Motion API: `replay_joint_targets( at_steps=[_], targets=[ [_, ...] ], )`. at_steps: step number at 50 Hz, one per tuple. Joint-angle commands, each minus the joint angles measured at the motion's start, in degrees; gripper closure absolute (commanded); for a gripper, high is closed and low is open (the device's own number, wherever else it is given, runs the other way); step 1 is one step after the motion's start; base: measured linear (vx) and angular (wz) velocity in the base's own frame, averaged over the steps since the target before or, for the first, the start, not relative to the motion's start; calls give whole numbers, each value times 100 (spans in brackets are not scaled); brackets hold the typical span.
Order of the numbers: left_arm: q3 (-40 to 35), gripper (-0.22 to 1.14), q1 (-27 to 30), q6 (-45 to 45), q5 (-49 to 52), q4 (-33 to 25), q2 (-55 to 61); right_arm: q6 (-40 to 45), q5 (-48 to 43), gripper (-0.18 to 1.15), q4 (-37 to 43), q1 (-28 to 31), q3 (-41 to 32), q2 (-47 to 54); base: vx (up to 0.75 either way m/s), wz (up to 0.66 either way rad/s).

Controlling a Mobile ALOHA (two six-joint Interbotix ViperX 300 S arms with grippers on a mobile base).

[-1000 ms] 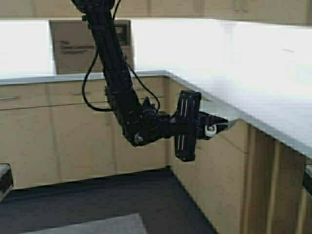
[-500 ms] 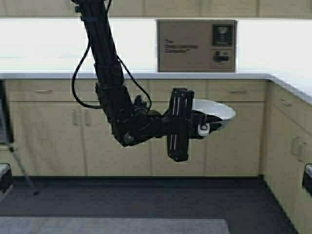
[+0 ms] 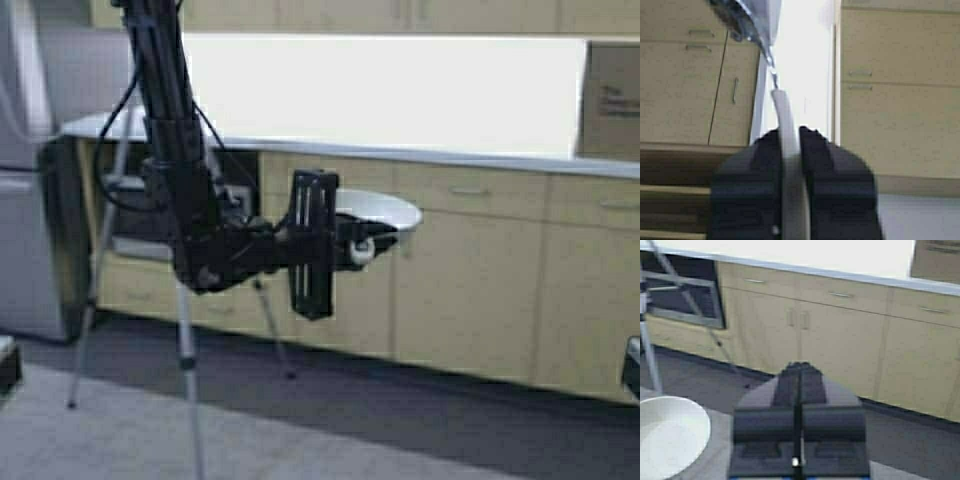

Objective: Wash the pan

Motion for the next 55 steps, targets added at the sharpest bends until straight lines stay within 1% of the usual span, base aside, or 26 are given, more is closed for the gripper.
replay_joint_targets(
  at_steps=[1, 9, 29, 38, 55],
  targets=[
    [105, 89, -26, 149, -158, 0, -325, 0, -26, 91, -9, 0, -123, 44, 8, 58],
    [229, 89, -26, 237, -255, -44, -316, 18, -26, 91, -9, -9, -123, 53, 8, 61],
    [176, 89, -26, 308, -255, -158, -281, 18, -26, 91, 0, 62, -114, 158, 10, 70],
    [255, 89, -26, 387, -264, -167, -290, 18, -35, 91, 0, 79, -185, 308, 12, 55],
    [396, 89, -26, 448, -264, -149, -299, -9, -88, 91, -9, 79, -70, 158, 19, 56]
  ],
)
